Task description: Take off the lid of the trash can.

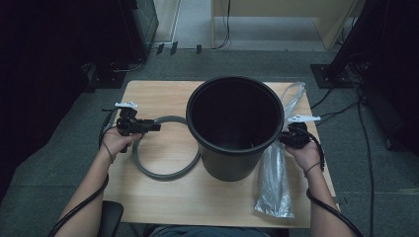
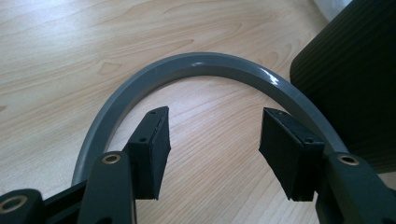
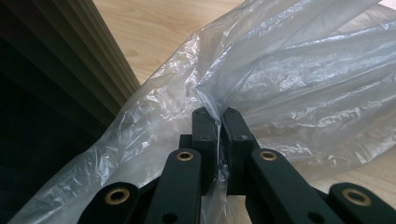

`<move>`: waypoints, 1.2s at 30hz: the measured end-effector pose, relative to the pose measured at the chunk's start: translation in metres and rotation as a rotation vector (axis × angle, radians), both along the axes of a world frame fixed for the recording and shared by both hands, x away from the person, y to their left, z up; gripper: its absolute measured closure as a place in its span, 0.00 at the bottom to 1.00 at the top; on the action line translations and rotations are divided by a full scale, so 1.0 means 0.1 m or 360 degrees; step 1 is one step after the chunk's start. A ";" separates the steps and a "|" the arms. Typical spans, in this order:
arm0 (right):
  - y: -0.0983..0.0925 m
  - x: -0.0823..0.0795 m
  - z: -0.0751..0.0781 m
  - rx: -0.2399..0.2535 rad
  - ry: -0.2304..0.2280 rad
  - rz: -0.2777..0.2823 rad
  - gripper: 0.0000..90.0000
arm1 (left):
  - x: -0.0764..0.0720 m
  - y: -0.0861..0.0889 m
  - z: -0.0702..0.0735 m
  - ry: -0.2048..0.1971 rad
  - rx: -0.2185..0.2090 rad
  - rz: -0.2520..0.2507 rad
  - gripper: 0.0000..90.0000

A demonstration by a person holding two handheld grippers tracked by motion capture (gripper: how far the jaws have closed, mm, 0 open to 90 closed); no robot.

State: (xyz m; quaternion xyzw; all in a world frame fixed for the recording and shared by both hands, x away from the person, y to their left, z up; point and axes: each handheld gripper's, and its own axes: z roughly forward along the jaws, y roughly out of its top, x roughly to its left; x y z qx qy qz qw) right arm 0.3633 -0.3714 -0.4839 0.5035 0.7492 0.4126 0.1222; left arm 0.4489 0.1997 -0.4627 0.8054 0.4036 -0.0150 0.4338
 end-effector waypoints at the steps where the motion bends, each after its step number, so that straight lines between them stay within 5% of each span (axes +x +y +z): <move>1: 0.00 0.00 0.01 0.0001 -0.0007 0.0005 0.97 | 0.00 -0.01 0.01 -0.0002 0.0002 -0.0005 0.47; 12: -0.11 -0.05 0.10 0.0061 -0.0013 0.0000 0.97 | 0.00 -0.09 0.05 0.0019 -0.0034 -0.0040 0.46; 29: -0.11 -0.10 0.35 0.0131 -0.0039 0.0035 0.97 | -0.09 -0.29 0.19 -0.0067 -0.0050 -0.0118 0.44; 36: -0.12 -0.12 0.41 0.0142 -0.0034 0.0046 0.97 | -0.11 -0.36 0.24 -0.0050 -0.0051 -0.0131 0.44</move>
